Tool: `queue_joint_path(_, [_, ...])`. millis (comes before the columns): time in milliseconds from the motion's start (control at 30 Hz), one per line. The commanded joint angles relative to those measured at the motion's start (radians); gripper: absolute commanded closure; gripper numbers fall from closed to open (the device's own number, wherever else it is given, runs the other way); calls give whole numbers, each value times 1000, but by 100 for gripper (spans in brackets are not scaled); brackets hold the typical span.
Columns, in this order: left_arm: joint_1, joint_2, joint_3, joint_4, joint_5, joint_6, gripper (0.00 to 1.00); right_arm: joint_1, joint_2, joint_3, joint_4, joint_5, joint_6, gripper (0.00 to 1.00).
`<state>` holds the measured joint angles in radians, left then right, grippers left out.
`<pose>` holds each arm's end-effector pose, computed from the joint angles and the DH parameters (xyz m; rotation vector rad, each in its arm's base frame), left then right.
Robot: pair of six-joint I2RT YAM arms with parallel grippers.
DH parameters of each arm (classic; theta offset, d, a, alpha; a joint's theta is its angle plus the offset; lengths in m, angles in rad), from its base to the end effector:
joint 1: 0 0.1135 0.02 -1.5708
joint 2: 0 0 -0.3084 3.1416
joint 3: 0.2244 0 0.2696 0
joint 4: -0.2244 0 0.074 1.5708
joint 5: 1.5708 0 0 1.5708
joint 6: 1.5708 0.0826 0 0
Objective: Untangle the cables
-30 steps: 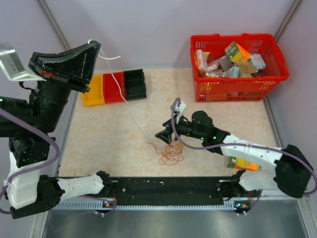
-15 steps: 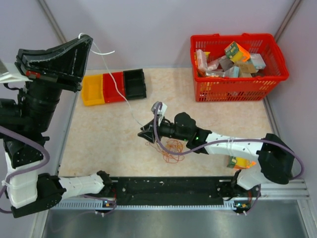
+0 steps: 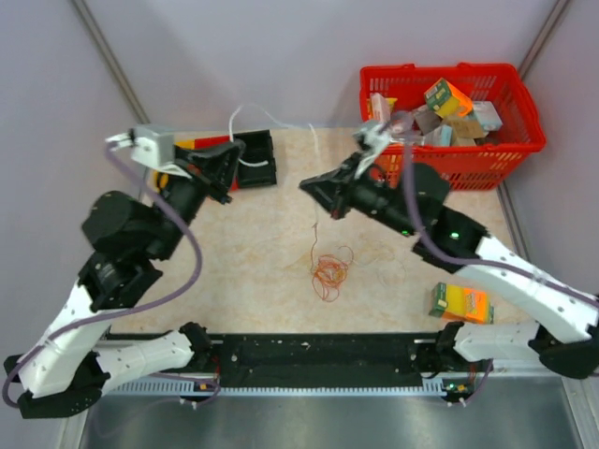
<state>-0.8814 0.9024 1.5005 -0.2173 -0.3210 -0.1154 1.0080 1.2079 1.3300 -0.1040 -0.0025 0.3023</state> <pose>0.1179 -0.1021 0.6097 0.1829 1.2246 -0.6793 0.1709 0.2713 0.4962 -0.5714 1.5457 1.0240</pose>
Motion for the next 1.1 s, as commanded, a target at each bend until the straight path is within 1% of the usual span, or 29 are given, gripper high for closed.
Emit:
queue_joint_path(0, [-1,-28,-190,38,-72,-81,100,-100,-184,-4,-188,56,63,100])
queue_joint_path(133, [1,-31,-281,84,-20,-136,100,-238,-241,-46,-244,-55,110,100])
queue_joint_path(200, [1,-20,-284,85,-3,-139,100,-259,-269,-16,-250,-125,98,100])
queue_joint_path(300, [1,-17,-283,94,16,-150,100,-259,-329,66,-250,-134,31,100])
queue_joint_path(367, [1,-23,-290,116,48,-159,100,-259,-337,106,-267,-91,-23,100])
queue_joint_path(500, [1,-40,-307,147,77,-182,100,-259,-326,135,-344,91,-106,100])
queue_joint_path(567, [1,-51,-316,148,79,-196,100,-259,-346,89,-344,213,-170,100])
queue_joint_path(633, [1,-62,-327,145,76,-201,100,-259,-367,-6,-310,358,-212,100])
queue_joint_path(700, [1,-68,-326,124,57,-199,100,-263,-366,-64,-306,433,-233,100])
queue_joint_path(733, [2,-69,-324,110,44,-198,100,-267,-360,-83,-315,429,-220,100])
queue_joint_path(800, [2,-71,-321,92,17,-196,100,-269,-350,-107,-324,369,-169,100])
queue_joint_path(867, [4,-74,-325,98,43,-201,100,-269,-334,-118,-322,299,-112,100])
queue_joint_path(933, [5,-62,-326,105,104,-219,100,-269,-292,-103,-330,225,-54,100])
queue_joint_path(1000, [7,-34,-324,121,190,-236,100,-269,-254,-81,-333,132,45,100])
queue_joint_path(1067, [7,4,-330,142,282,-254,100,-269,-228,-62,-330,78,150,100])
